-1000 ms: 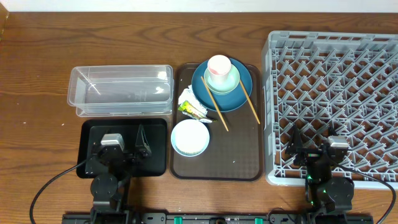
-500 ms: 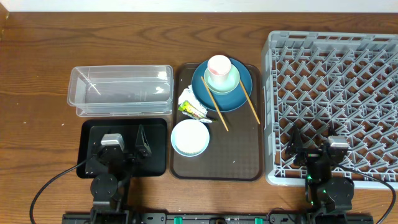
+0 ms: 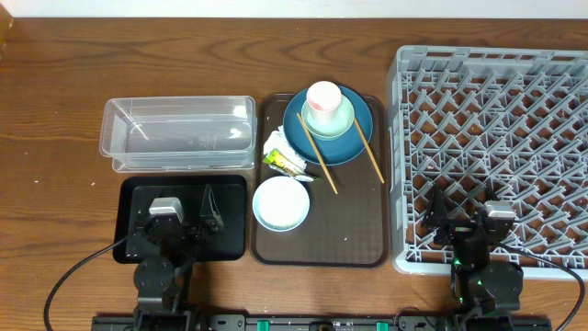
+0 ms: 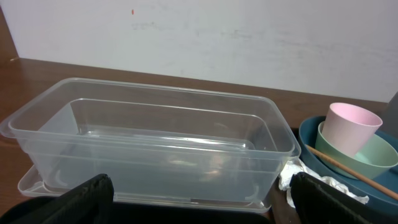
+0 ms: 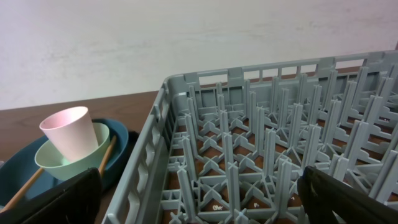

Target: Sort waste into correct bins and load items into the dishwasher rack

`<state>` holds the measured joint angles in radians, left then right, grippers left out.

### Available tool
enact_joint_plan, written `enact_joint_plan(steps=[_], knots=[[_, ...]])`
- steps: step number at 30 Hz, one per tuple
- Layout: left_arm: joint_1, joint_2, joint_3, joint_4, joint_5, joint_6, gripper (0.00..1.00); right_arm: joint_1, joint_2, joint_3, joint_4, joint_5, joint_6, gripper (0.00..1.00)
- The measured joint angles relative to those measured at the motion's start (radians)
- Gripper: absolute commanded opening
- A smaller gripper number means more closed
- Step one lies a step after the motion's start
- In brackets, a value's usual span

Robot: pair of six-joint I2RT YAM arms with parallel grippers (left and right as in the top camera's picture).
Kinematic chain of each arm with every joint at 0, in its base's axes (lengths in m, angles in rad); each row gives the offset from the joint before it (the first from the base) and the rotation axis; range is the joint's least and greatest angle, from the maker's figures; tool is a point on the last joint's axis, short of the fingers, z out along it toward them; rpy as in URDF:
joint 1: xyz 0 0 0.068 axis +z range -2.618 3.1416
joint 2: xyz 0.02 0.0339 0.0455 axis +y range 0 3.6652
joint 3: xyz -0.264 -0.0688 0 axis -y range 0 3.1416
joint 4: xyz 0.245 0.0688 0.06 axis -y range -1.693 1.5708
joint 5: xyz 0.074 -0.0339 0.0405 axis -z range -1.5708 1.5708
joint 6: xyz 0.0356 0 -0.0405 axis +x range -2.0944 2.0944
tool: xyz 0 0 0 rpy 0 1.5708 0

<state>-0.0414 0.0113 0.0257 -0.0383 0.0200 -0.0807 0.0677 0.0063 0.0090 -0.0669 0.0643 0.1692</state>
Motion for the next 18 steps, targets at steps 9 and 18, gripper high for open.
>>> enact_joint_plan(steps=[9, 18], knots=[[0.0, 0.0, 0.0, 0.0, 0.0, 0.0, 0.94, 0.0, 0.0, 0.0, 0.0, 0.0, 0.0, 0.99], [0.0, 0.001, -0.005, 0.027, 0.098, -0.021, 0.94, 0.0, 0.0, 0.0, 0.0, 0.0, 0.0, 0.99]])
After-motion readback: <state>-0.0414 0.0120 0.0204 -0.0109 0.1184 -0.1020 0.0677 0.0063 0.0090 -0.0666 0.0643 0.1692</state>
